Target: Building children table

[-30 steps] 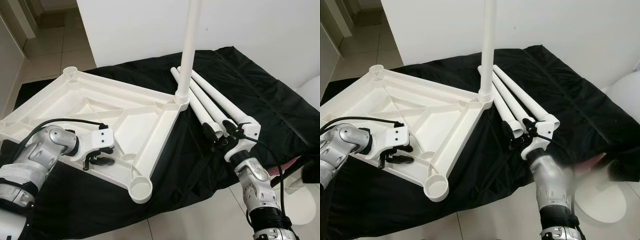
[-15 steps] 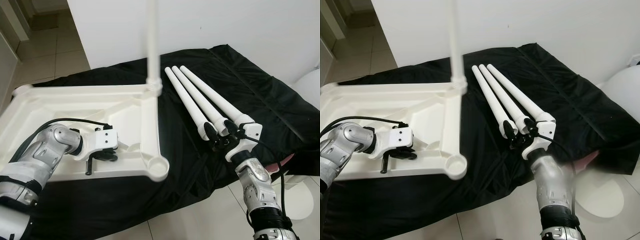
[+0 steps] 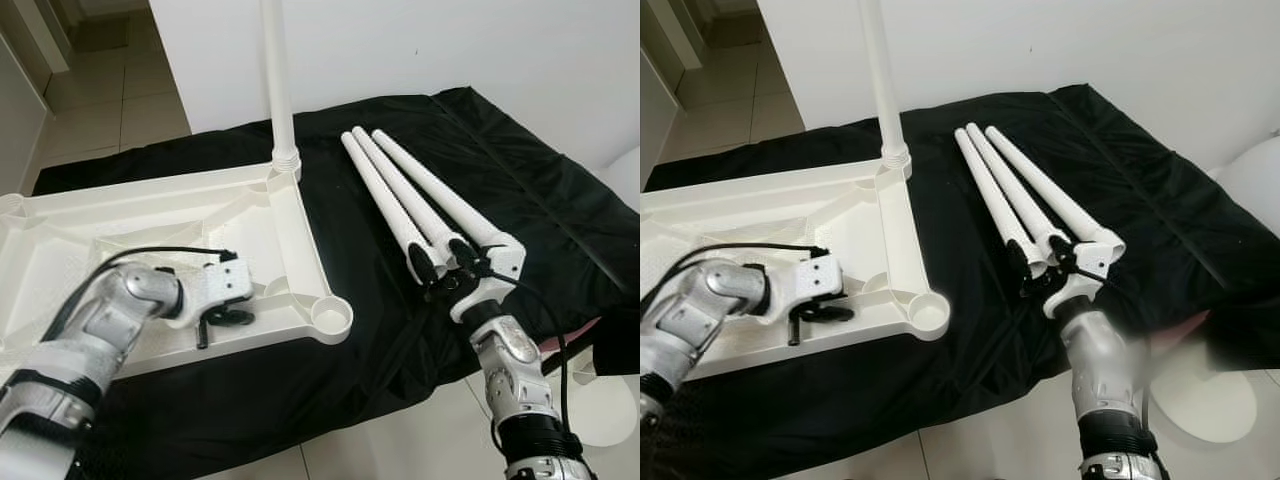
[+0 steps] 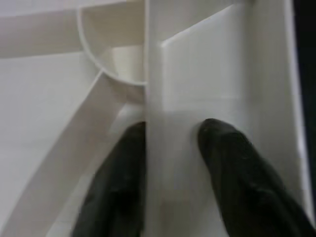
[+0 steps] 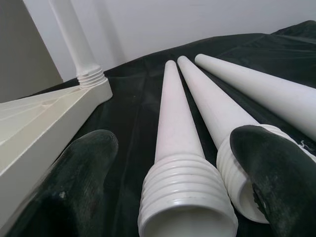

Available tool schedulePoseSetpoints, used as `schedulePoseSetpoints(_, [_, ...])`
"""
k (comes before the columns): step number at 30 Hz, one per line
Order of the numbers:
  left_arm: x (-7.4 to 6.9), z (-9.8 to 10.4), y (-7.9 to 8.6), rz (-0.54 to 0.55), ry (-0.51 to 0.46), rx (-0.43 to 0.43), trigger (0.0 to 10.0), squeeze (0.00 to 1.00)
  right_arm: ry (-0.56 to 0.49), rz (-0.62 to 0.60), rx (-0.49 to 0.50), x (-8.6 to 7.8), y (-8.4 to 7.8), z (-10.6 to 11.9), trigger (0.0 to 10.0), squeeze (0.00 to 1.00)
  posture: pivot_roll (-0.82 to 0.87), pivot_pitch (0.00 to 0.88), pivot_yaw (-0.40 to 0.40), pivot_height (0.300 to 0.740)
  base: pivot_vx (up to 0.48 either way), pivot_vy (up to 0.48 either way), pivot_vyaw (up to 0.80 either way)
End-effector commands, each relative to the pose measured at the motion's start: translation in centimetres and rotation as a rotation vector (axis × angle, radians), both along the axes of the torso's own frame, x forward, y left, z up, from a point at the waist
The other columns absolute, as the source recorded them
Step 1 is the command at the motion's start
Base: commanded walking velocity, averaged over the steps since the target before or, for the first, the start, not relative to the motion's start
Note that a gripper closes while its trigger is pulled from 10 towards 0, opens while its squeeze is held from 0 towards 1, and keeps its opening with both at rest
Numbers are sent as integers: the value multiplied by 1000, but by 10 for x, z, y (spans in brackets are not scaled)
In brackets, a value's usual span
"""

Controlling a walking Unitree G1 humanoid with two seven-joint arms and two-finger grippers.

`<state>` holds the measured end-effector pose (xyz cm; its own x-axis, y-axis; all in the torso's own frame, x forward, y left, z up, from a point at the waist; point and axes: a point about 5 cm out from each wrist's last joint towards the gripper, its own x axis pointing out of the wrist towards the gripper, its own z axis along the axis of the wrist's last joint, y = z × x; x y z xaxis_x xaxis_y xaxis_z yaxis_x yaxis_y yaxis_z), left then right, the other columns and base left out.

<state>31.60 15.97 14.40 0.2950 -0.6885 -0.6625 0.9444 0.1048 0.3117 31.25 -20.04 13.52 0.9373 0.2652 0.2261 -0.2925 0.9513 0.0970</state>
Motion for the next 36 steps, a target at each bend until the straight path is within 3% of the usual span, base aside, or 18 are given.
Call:
schedulePoseSetpoints(1, [-7,0,0,-26,41,-19,10000,1000,-18,33,2,-4,4,0,10000,0,-26,67,58,740,0,0,0])
schedulePoseSetpoints(4, [-8,3,0,-33,41,-29,10000,1000,-27,43,1,-6,5,0,10000,0,-26,67,58,740,0,0,0])
schedulePoseSetpoints(5, [-9,7,0,-41,41,-53,10000,275,-41,50,7,-8,4,2,10000,0,-26,67,58,740,0,0,0])
schedulePoseSetpoints(6, [-10,26,-5,-36,45,-180,10000,0,-66,46,12,-14,-2,7,10000,0,-27,65,54,740,0,0,0])
schedulePoseSetpoints(8, [-10,26,-5,-36,45,-180,10000,0,-66,46,12,-14,-2,7,10000,0,-27,65,54,740,0,0,0])
schedulePoseSetpoints(11, [-2,53,-10,33,-5,-396,10000,0,-96,41,56,-25,-13,17,10000,0,-27,68,53,740,0,0,0])
schedulePoseSetpoints(12, [-2,53,-10,33,-5,-396,10000,0,-96,41,56,-25,-13,17,10000,0,-27,68,53,740,0,0,0])
schedulePoseSetpoints(14, [3,70,-11,98,-67,-533,10000,0,-112,81,75,-30,-12,26,10000,0,-31,70,57,740,0,0,0])
schedulePoseSetpoints(16, [3,70,-11,98,-67,-533,10000,0,-112,81,75,-30,-12,26,10000,0,-31,70,57,740,0,0,0])
schedulePoseSetpoints(17, [6,78,-12,136,-93,-603,10000,0,-121,116,60,-33,-8,30,10000,0,-32,70,58,740,0,0,0])
schedulePoseSetpoints(18, [6,78,-12,136,-93,-603,10000,0,-121,116,60,-33,-8,30,10000,0,-32,70,58,740,0,0,0])
schedulePoseSetpoints(21, [16,99,-12,281,-215,-755,10000,0,-135,168,21,-35,0,37,10000,0,-33,67,67,740,0,0,0])
schedulePoseSetpoints(22, [16,99,-12,281,-215,-755,10000,0,-135,168,21,-35,0,37,10000,0,-33,67,67,740,0,0,0])
schedulePoseSetpoints(23, [16,105,-13,318,-212,-818,10000,0,-142,158,26,-32,-2,42,10000,0,-32,68,69,740,0,0,0])
schedulePoseSetpoints(25, [15,108,-14,340,-207,-860,10000,0,-155,147,26,-29,-4,46,10000,0,-25,70,64,740,0,0,0])
schedulePoseSetpoints(27, [17,105,-13,434,-216,-895,10000,0,-164,81,50,-18,-7,54,10000,0,-25,70,64,740,0,0,0])
schedulePoseSetpoints(34, [17,95,-10,526,-187,-908,10000,0,-140,-24,16,-8,-9,54,10000,0,-15,77,48,740,0,0,0])
schedulePoseSetpoints(36, [17,87,-9,594,-174,-937,10000,0,-112,-88,-1,-2,-6,53,10000,0,-13,94,33,740,0,0,0])
